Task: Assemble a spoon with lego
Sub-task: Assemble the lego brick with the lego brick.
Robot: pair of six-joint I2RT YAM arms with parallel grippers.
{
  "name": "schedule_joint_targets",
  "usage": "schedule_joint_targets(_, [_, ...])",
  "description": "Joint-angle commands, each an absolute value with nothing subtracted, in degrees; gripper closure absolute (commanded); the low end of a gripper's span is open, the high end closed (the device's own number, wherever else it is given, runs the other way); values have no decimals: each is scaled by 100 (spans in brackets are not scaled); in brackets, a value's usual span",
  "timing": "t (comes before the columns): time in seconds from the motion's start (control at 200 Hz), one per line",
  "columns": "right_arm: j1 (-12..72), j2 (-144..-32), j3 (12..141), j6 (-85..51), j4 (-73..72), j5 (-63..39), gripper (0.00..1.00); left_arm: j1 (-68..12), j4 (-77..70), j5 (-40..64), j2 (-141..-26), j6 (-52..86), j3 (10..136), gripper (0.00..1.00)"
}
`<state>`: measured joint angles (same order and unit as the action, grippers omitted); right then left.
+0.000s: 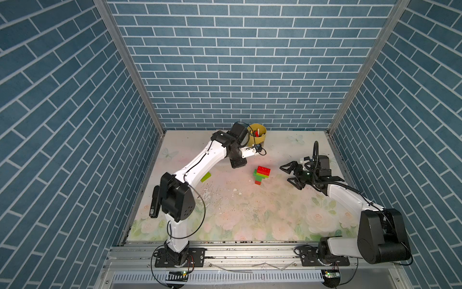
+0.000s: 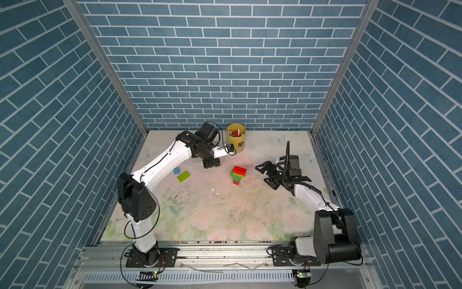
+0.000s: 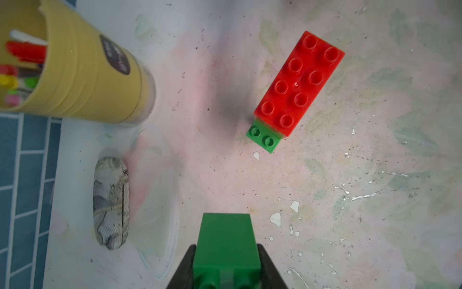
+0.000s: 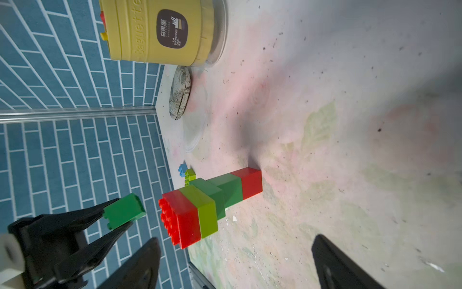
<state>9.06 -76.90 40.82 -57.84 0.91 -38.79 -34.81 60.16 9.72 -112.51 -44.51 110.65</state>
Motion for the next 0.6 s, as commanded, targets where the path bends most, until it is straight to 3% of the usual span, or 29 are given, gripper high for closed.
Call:
schedule_joint_targets(0.0, [980,-7631,3934,-6635,-1229,-4250,5,-3655,6717,1169,-11746,-5412,11691,97])
schedule_joint_targets(0.37, [1571,-8357,3992,-7140,-2116,-4303,5,-3727,6697,1605,-12077,-6735,11910,100])
schedule_joint_targets(0.595, [1765,-8670,3985,-7269,-2504,-4319,4,-3727,7445,1637,-12620,-6946,12803,100])
